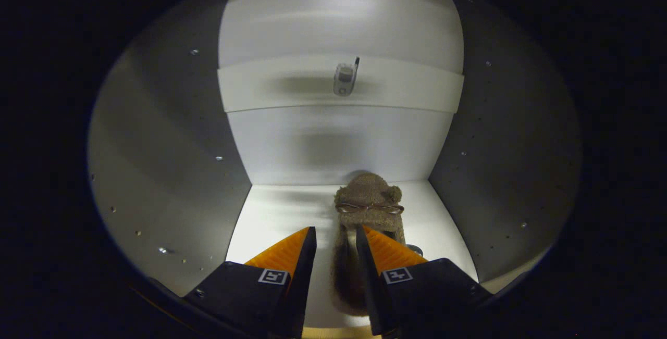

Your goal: Open the shoe cabinet door, grab the shoes and put them into the shoe cabinet, then close the shoe cabinet door.

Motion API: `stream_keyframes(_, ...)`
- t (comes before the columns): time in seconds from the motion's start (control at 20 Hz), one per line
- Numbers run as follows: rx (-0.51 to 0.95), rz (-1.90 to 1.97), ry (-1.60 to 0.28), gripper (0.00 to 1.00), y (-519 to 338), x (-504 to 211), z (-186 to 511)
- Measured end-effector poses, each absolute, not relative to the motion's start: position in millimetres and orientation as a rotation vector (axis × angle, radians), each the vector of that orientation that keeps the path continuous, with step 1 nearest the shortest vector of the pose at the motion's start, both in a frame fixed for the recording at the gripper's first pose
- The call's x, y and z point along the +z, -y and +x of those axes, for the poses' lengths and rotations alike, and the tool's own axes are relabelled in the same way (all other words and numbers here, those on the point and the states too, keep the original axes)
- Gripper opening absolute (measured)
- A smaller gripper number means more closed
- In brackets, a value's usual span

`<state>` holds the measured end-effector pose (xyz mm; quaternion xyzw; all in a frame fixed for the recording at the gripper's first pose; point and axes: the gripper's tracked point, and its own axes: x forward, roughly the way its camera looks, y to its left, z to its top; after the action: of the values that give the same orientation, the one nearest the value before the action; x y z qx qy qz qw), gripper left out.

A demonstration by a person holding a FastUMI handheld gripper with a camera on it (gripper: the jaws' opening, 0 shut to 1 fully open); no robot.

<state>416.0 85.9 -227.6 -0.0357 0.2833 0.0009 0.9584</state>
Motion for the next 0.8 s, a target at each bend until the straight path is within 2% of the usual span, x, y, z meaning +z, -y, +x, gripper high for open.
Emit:
stream_keyframes(0.1, 0.02, -0.066, -0.509, 0.59, -94, -202, 398)
stream_keyframes(0.25, 0.039, -0.035, -0.406, 0.61, -102, -162, 368)
stream_keyframes(0.4, 0.039, -0.012, -0.35, 0.99, -105, -138, 335)
stream_keyframes(0.8, 0.02, -0.013, -0.236, 0.99, -92, -87, 224)
